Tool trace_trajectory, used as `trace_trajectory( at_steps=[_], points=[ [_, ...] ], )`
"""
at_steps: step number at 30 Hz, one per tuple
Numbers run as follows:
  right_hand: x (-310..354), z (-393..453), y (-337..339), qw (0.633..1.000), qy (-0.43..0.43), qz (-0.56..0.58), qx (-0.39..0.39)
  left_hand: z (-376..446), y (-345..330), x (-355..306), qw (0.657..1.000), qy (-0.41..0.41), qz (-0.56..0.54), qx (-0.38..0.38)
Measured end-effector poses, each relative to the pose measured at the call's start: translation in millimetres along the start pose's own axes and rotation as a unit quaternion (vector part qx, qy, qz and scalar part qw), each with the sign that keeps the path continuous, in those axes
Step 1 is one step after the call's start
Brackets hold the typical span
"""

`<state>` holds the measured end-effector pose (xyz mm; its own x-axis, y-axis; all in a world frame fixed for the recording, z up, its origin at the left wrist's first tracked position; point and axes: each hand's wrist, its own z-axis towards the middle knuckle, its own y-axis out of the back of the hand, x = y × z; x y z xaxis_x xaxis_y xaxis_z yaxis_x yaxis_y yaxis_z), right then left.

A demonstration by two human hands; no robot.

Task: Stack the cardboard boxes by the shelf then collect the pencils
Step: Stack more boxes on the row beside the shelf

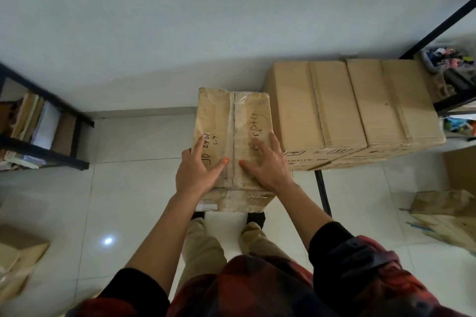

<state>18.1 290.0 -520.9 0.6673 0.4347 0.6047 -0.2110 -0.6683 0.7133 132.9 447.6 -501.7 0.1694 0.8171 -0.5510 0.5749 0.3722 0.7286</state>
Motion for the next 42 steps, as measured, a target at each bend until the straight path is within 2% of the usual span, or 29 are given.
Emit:
trace_trajectory(
  at_steps=[11, 18, 23, 26, 29, 32, 35, 39, 42],
  points=[
    [-10, 83, -92, 0.998, -0.061, 0.011, -0.017, 116, -27, 72, 0.997, -0.034, -0.034, 0.065],
    [-62, 131, -142, 0.996, -0.084, -0.002, 0.039, 184, -84, 112, 0.971, 0.057, -0.187, 0.141],
    [-85, 117, -169, 0.989, -0.086, -0.086, 0.080, 188, -110, 130, 0.968, 0.060, -0.211, 0.123],
    [-70, 118, -173, 0.982, -0.114, -0.149, 0.036, 186, -112, 125, 0.964, 0.051, -0.250, 0.079],
    [-47, 123, -175, 0.983, -0.134, -0.122, -0.021, 187, -114, 119, 0.939, 0.071, -0.326, 0.081],
    [-33, 125, -183, 0.986, -0.157, -0.050, -0.025, 178, -118, 112, 0.924, 0.075, -0.358, 0.111],
    [-31, 124, -187, 0.982, -0.182, -0.047, -0.014, 174, -123, 118, 0.905, 0.082, -0.386, 0.160],
    [-36, 125, -191, 0.983, -0.176, -0.048, -0.018, 181, -132, 133, 0.906, 0.091, -0.376, 0.169],
    [-40, 124, -191, 0.984, -0.175, -0.030, -0.012, 188, -140, 141, 0.910, 0.151, -0.350, 0.161]
  ],
)
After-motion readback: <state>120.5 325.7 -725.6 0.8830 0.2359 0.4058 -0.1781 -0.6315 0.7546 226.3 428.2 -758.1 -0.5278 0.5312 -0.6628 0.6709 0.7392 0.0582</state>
